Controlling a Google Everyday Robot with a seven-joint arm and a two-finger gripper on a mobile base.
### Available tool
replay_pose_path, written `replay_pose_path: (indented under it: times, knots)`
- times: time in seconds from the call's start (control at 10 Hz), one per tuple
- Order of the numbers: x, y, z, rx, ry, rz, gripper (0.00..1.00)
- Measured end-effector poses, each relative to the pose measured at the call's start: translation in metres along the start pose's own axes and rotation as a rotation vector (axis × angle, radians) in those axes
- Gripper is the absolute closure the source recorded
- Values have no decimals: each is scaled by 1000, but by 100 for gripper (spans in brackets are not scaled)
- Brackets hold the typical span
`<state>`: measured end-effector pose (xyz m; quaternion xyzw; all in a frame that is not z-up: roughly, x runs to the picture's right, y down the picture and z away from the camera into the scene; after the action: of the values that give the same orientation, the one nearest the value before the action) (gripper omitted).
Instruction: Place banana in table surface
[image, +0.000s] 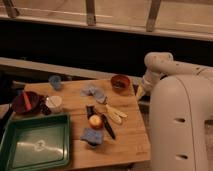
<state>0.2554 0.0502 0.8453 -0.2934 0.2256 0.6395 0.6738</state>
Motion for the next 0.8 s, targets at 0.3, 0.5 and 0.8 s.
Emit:
replay_pose_path:
  times: [0.3, 0.5, 0.8]
  knots:
    - [2, 4, 2, 40, -13, -33, 38]
    - [-2, 33, 4, 70, -69, -105, 38]
    - [8, 96, 10, 67, -118, -264, 38]
